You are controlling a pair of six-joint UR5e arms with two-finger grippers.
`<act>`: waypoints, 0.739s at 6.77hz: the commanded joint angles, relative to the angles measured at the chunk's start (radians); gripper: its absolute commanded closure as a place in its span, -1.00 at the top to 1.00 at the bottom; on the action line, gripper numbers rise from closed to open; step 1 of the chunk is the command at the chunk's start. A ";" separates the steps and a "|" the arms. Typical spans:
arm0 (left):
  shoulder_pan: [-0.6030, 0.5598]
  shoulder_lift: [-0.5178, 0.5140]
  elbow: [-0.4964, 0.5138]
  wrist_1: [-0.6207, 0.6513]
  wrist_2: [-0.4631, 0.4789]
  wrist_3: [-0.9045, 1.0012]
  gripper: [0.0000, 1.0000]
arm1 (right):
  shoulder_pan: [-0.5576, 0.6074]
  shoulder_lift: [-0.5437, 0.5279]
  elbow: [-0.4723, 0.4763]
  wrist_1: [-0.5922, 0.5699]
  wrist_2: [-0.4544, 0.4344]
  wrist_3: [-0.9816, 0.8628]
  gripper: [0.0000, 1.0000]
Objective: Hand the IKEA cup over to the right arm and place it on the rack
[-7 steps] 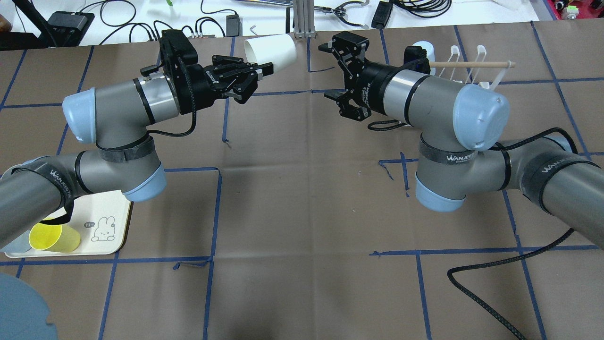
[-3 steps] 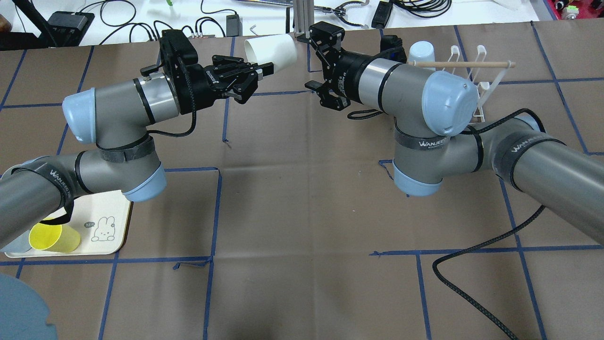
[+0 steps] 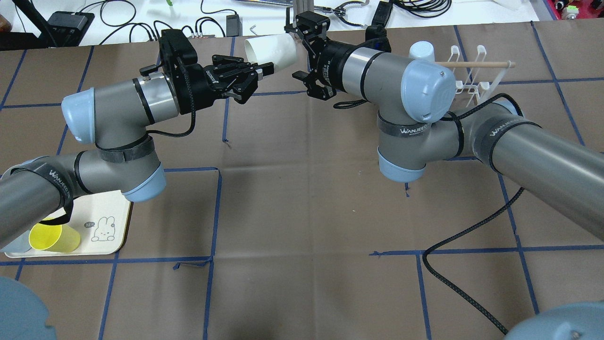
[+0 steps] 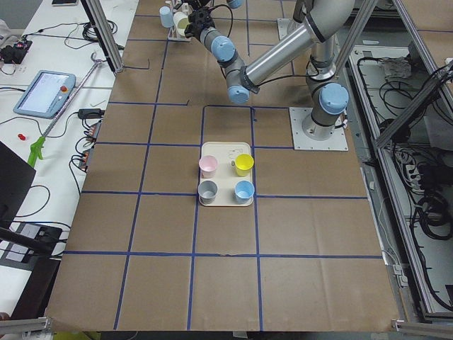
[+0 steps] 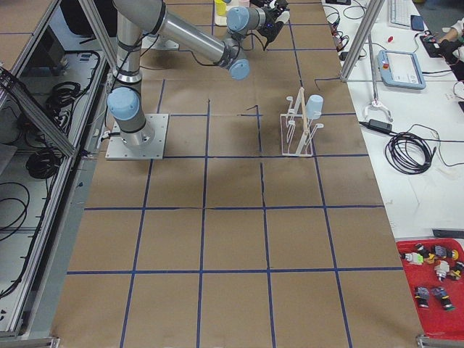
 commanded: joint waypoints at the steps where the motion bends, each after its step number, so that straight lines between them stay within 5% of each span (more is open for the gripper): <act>1: 0.000 0.000 0.000 0.000 -0.001 -0.003 -1.00 | 0.010 0.020 -0.032 0.004 -0.002 0.013 0.99; 5: 0.000 0.005 0.000 0.000 -0.002 -0.003 -1.00 | 0.037 0.061 -0.073 0.001 -0.001 0.013 0.99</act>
